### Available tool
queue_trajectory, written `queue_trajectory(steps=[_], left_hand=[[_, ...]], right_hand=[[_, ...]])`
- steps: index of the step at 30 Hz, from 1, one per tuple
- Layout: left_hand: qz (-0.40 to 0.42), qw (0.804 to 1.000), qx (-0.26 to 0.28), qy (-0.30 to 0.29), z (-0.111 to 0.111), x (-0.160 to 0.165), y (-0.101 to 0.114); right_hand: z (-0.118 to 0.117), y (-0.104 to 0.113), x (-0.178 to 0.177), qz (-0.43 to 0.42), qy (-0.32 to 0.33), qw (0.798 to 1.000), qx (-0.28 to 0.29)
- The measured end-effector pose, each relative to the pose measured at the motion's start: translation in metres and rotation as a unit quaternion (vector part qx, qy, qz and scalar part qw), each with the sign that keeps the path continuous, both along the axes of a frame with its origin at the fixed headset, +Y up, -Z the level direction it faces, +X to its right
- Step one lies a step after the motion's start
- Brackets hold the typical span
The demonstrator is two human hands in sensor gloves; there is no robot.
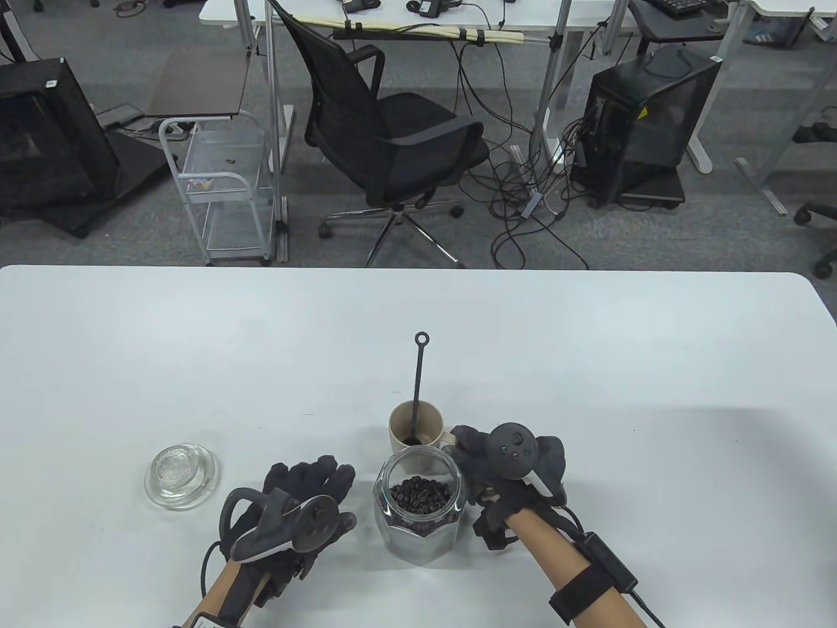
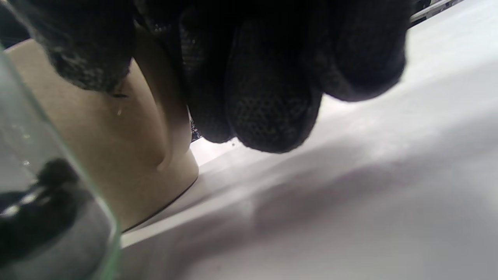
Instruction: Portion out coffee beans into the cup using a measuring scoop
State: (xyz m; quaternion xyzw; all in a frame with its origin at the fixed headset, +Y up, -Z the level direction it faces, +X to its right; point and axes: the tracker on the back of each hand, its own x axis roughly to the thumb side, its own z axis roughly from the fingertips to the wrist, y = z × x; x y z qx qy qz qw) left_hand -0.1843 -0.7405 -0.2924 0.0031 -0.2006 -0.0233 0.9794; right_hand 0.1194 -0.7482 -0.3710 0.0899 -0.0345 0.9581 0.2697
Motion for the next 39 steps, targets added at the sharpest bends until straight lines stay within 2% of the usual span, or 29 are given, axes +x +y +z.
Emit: queue_trajectory(steps=[6, 11, 16, 19, 22, 25, 29, 31, 34, 39], left_hand=[[0.003, 1.0, -0.001, 0.003, -0.001, -0.001, 0.0], [0.004, 1.0, -0.001, 0.005, -0.001, -0.001, 0.0], [0.002, 1.0, -0.003, 0.004, -0.002, -0.001, -0.001], [0.002, 1.0, -0.003, 0.005, -0.002, -0.002, -0.001], [0.003, 1.0, -0.003, 0.007, -0.002, -0.002, -0.001], [0.004, 1.0, -0.003, 0.013, -0.002, -0.004, -0.001], [0.005, 1.0, -0.003, 0.023, -0.003, -0.006, -0.001], [0.005, 1.0, -0.002, 0.027, -0.004, -0.007, -0.001], [0.006, 0.999, -0.004, 0.036, -0.005, -0.011, -0.001], [0.006, 0.999, -0.011, 0.047, -0.009, -0.015, -0.003]], right_hand=[[0.001, 0.003, 0.018, -0.041, -0.004, 0.998, -0.042], [-0.007, 0.019, 0.041, -0.104, 0.0, 0.993, -0.063], [-0.019, 0.036, 0.049, -0.158, -0.017, 0.986, -0.042], [-0.031, 0.049, 0.042, -0.139, -0.022, 0.989, -0.042], [-0.045, 0.063, 0.028, -0.033, -0.019, 0.998, -0.045], [-0.058, 0.072, 0.013, -0.022, -0.019, 0.999, -0.04], [-0.075, 0.073, -0.005, -0.06, -0.018, 0.995, -0.074], [-0.082, 0.072, -0.011, -0.047, -0.042, 0.993, -0.095], [-0.092, 0.069, -0.02, -0.008, -0.043, 0.99, -0.133], [-0.104, 0.061, -0.03, -0.03, -0.053, 0.986, -0.158]])
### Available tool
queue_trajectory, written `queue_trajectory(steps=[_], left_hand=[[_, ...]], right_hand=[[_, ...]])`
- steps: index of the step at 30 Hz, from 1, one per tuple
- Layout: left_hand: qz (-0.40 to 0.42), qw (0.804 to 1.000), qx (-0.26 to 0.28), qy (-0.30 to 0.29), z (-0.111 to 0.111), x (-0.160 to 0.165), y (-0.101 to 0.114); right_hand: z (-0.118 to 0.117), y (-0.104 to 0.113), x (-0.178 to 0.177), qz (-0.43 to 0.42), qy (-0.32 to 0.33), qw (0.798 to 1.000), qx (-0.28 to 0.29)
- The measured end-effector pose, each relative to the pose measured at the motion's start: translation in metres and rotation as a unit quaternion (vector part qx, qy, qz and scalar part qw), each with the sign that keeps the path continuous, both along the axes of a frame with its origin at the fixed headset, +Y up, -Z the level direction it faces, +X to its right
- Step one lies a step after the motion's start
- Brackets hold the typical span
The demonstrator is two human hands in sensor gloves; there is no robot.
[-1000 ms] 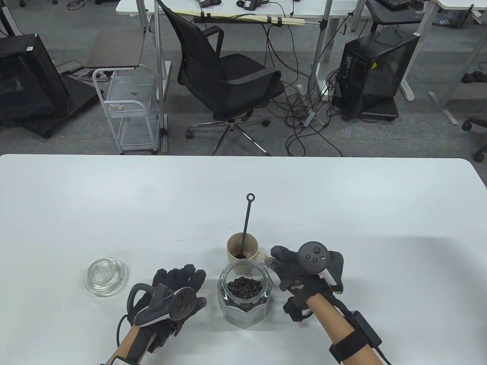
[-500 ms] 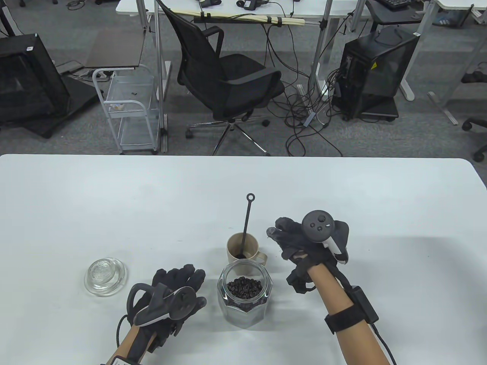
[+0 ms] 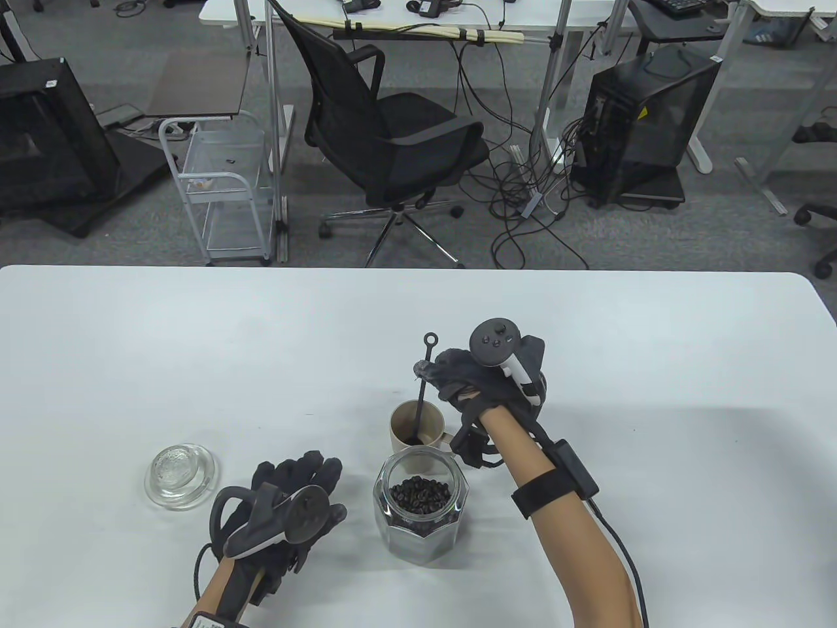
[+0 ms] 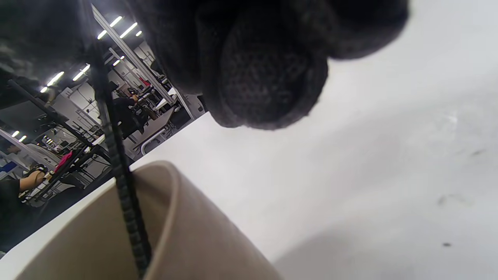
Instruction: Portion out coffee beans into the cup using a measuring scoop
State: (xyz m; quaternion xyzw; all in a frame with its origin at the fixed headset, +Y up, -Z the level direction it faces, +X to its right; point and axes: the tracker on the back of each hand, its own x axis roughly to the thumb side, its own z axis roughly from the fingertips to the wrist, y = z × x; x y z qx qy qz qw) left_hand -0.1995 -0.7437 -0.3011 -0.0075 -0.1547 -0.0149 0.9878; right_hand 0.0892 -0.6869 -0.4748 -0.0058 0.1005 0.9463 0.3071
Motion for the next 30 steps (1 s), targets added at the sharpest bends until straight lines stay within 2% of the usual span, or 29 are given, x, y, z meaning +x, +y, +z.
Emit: queue_trajectory(steps=[6, 13, 18, 25, 30], left_hand=[[-0.001, 1.0, -0.007, 0.001, -0.001, -0.001, -0.001], [-0.006, 1.0, -0.006, -0.008, 0.0, 0.002, -0.002], [-0.007, 1.0, -0.005, -0.012, 0.0, 0.003, -0.002], [-0.004, 1.0, -0.011, -0.016, 0.001, 0.004, -0.004], [0.0, 1.0, -0.01, -0.021, 0.001, 0.006, -0.004]], right_hand=[[-0.002, -0.004, -0.004, -0.04, 0.001, 0.999, 0.0], [0.006, 0.005, -0.001, -0.059, -0.009, 0.997, 0.049], [0.015, 0.017, 0.008, -0.106, -0.018, 0.99, 0.088], [0.04, 0.043, 0.032, -0.192, -0.039, 0.964, 0.182], [0.066, 0.053, 0.059, -0.285, -0.065, 0.925, 0.243]])
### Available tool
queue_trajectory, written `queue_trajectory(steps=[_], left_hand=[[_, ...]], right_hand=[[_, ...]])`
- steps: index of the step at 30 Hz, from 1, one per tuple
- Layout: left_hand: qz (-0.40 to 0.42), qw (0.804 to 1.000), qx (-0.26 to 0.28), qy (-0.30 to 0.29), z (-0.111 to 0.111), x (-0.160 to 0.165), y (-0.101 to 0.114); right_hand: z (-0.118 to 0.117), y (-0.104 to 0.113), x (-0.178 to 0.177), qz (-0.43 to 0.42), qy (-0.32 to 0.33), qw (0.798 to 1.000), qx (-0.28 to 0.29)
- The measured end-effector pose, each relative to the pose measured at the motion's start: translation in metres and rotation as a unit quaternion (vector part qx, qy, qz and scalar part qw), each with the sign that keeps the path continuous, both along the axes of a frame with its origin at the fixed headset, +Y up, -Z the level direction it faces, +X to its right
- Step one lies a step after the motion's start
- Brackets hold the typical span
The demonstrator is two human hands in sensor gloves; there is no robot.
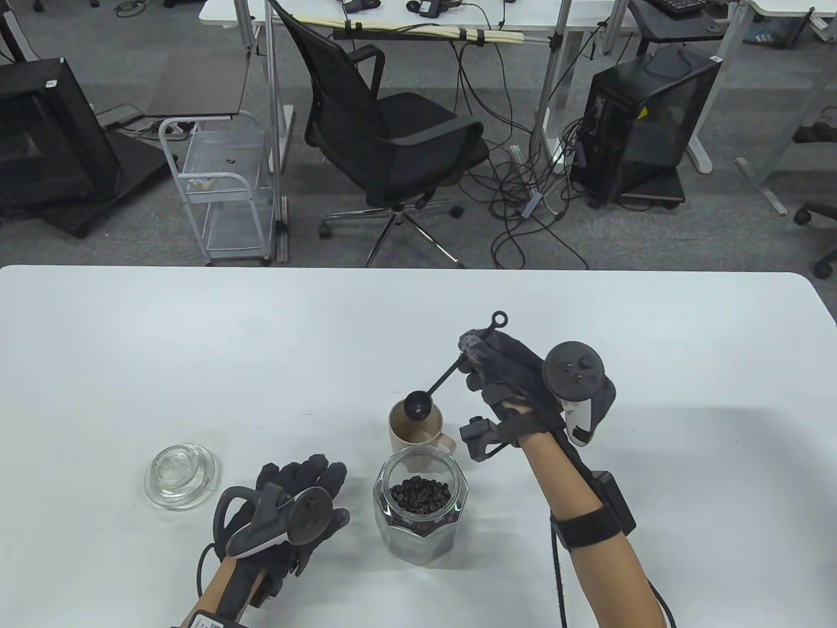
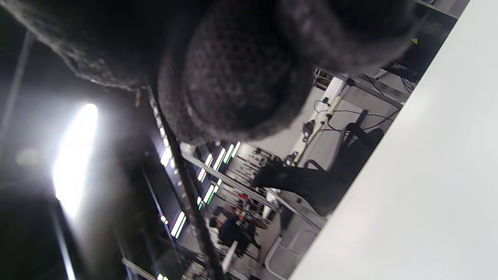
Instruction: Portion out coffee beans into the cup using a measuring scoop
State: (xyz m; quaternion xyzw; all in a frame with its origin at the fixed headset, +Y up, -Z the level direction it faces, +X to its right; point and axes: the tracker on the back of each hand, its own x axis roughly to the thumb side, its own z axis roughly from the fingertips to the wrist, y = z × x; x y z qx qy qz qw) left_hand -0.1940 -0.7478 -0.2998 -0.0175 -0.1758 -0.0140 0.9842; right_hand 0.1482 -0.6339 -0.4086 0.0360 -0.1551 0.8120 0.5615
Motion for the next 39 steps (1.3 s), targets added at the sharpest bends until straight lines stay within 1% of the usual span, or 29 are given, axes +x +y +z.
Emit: queue_trajectory(steps=[1, 5, 8, 12, 14, 16, 17, 19, 22, 29, 33, 36, 39], left_hand=[[0.0, 1.0, 0.0, -0.001, 0.0, 0.001, 0.0], [0.002, 1.0, 0.005, -0.007, 0.001, 0.003, 0.001], [0.004, 1.0, 0.008, -0.009, 0.002, 0.003, 0.002], [0.007, 1.0, 0.013, -0.012, 0.002, 0.004, 0.002], [0.008, 1.0, 0.014, -0.014, 0.003, 0.005, 0.002], [0.007, 1.0, 0.019, -0.017, 0.004, 0.006, 0.002], [0.008, 1.0, 0.022, -0.019, 0.004, 0.006, 0.003], [0.008, 0.999, 0.026, -0.021, 0.005, 0.007, 0.004], [0.012, 0.999, 0.033, -0.025, 0.006, 0.007, 0.005], [0.038, 0.997, 0.062, -0.034, 0.01, 0.008, 0.014], [0.074, 0.993, 0.078, -0.054, 0.016, 0.012, 0.026], [0.106, 0.987, 0.091, -0.079, 0.021, 0.018, 0.035], [0.147, 0.98, 0.092, -0.097, 0.025, 0.028, 0.04]], right_hand=[[0.007, 0.0, 0.007, -0.024, -0.008, 1.0, 0.013], [0.034, -0.008, 0.033, -0.066, -0.037, 0.997, 0.033], [0.05, -0.018, 0.051, -0.093, -0.045, 0.994, 0.027], [0.069, -0.047, 0.071, -0.17, -0.042, 0.984, -0.018], [0.073, -0.061, 0.075, -0.197, -0.04, 0.979, -0.039], [0.077, -0.072, 0.077, -0.207, -0.039, 0.976, -0.057], [0.079, -0.077, 0.077, -0.208, -0.043, 0.976, -0.055], [0.082, -0.085, 0.076, -0.194, -0.047, 0.978, -0.063], [0.083, -0.087, 0.07, -0.214, -0.038, 0.974, -0.067], [0.088, -0.079, 0.067, -0.232, -0.029, 0.971, -0.046], [0.089, -0.077, 0.068, -0.254, -0.019, 0.966, -0.051], [0.089, -0.078, 0.067, -0.251, -0.017, 0.966, -0.051], [0.089, -0.078, 0.064, -0.25, -0.011, 0.967, -0.052]])
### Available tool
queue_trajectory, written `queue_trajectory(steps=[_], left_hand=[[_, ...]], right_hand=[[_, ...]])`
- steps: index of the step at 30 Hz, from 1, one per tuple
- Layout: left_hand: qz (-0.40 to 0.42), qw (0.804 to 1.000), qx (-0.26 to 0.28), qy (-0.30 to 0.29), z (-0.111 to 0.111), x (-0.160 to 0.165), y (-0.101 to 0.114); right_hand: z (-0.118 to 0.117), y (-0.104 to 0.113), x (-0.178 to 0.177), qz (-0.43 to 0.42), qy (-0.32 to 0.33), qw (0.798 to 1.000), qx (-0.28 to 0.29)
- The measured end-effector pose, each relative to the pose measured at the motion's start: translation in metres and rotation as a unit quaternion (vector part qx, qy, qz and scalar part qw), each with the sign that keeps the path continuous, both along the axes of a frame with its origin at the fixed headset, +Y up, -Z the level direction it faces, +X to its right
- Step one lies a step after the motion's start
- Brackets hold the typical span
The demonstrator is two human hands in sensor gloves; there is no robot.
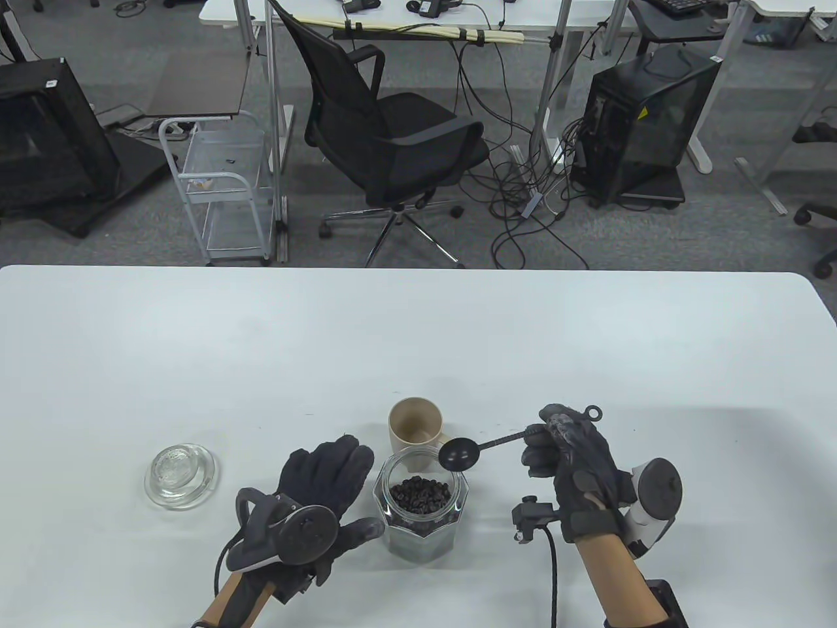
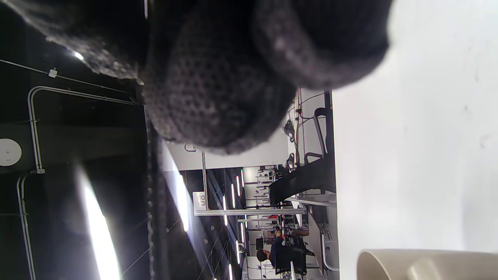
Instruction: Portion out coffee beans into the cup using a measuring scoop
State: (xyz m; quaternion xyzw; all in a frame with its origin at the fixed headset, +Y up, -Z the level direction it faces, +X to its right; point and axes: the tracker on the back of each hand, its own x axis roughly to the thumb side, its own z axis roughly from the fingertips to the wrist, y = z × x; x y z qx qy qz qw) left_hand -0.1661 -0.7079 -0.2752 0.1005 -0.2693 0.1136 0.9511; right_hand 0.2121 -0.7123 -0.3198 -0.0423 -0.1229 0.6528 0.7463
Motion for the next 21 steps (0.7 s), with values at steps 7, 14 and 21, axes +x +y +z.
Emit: queue_trajectory(steps=[7, 14, 21], left_hand=[[0.025, 0.999, -0.026, 0.0, -0.001, 0.019, -0.005], [0.075, 0.994, -0.081, -0.001, -0.003, 0.015, -0.009], [0.063, 0.996, -0.066, 0.002, -0.002, 0.015, -0.009]], right_hand=[[0.002, 0.003, -0.014, 0.011, 0.037, 0.999, 0.035], [0.014, 0.029, -0.044, 0.157, 0.105, 0.965, 0.18], [0.038, 0.052, -0.077, 0.354, 0.104, 0.893, 0.26]])
